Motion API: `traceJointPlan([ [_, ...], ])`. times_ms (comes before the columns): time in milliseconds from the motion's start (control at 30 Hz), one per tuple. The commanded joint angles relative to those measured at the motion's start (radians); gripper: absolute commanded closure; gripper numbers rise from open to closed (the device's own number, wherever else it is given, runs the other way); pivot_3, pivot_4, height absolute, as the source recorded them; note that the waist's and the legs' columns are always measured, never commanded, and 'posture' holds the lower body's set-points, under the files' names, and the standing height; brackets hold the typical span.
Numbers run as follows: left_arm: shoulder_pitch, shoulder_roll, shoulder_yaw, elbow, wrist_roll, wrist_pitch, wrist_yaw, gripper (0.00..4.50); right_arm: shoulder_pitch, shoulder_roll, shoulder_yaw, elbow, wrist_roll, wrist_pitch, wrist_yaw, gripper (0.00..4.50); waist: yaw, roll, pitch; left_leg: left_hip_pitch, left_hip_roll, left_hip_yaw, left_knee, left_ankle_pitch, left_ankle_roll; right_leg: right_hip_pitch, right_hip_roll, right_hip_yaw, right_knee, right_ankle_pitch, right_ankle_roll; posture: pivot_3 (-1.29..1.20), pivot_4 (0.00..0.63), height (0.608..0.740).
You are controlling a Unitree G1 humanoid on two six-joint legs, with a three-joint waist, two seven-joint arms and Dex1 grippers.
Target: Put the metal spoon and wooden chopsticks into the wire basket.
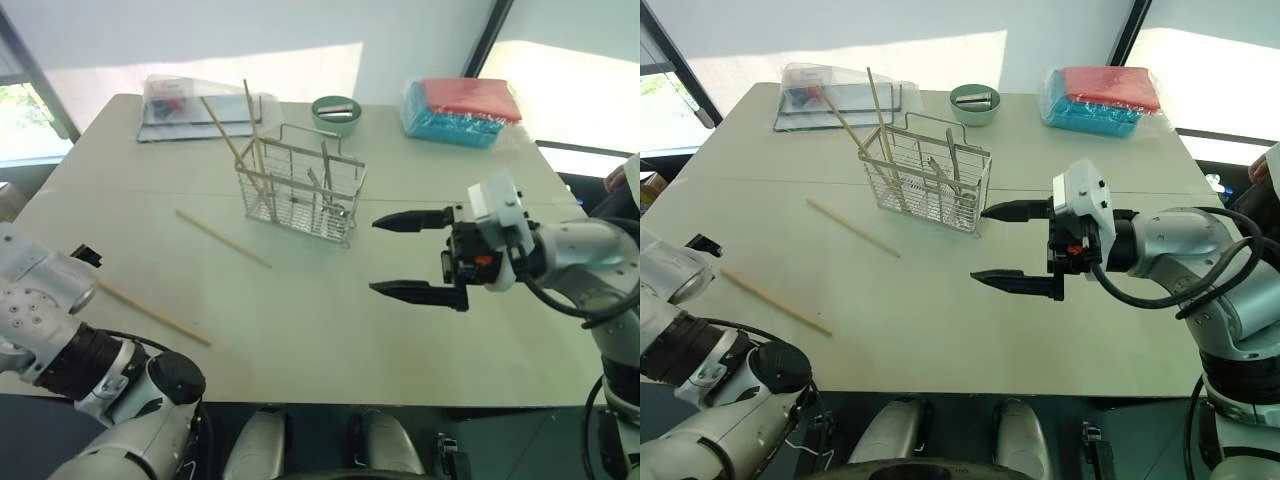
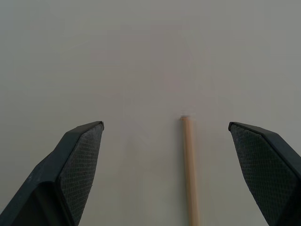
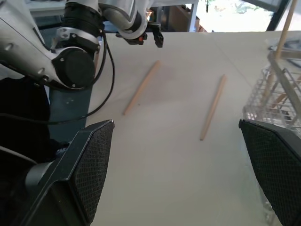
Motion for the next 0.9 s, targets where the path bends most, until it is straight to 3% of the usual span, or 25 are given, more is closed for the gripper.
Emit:
traceJointPlan([
  [33, 0.007, 0.059, -0.035, 0.077, -0.043, 0.008, -0.008, 0.0, 0.039, -0.03, -0.048, -0.069, 0.053, 0.011, -0.006, 0.1, -0.001, 0.0, 0.0, 0.0, 0.0, 0.0, 0.0, 0.0, 0.0, 0.0, 0.0, 0.0, 0.0, 0.0, 0.0, 0.0, 0.15, 0.667],
  [233, -0.005, 0.137, -0.091, 0.251, -0.01, 0.008, -0.058, 0.0, 0.072, -0.027, -0.075, -0.098, 0.082, 0.021, -0.075, 0.1, -0.002, 0.0, 0.0, 0.0, 0.001, 0.0, 0.0, -0.001, 0.001, -0.001, 0.0, -0.001, 0.0, 0.0, 0.0, 0.0, 0.15, 0.667],
  [500, -0.045, 0.148, -0.116, 0.389, 0.127, 0.008, -0.146, 0.0, 0.128, -0.033, -0.105, -0.135, 0.104, 0.01, -0.126, 0.1, -0.001, 0.0, 0.0, -0.001, 0.0, 0.0, 0.0, -0.001, 0.001, 0.0, 0.0, -0.001, 0.0, 0.0, 0.0, 0.0, 0.15, 0.667],
  [800, -0.117, 0.108, -0.082, 0.438, 0.302, 0.008, -0.264, 4.47, 0.135, -0.03, -0.116, -0.141, 0.138, 0.011, -0.18, 0.02, -0.003, 0.002, -0.001, 0.0, 0.001, 0.0, -0.001, -0.001, 0.001, 0.0, 0.0, -0.002, 0.0, 0.0, 0.0, 0.0, 0.15, 0.667],
  [900, -0.134, 0.094, -0.069, 0.433, 0.356, 0.008, -0.293, 4.47, 0.131, -0.032, -0.119, -0.134, 0.148, 0.012, -0.191, 0.02, -0.003, 0.002, -0.001, 0.0, 0.0, 0.0, -0.001, -0.001, 0.001, 0.0, 0.0, -0.002, -0.001, 0.0, 0.0, 0.0, 0.15, 0.667],
])
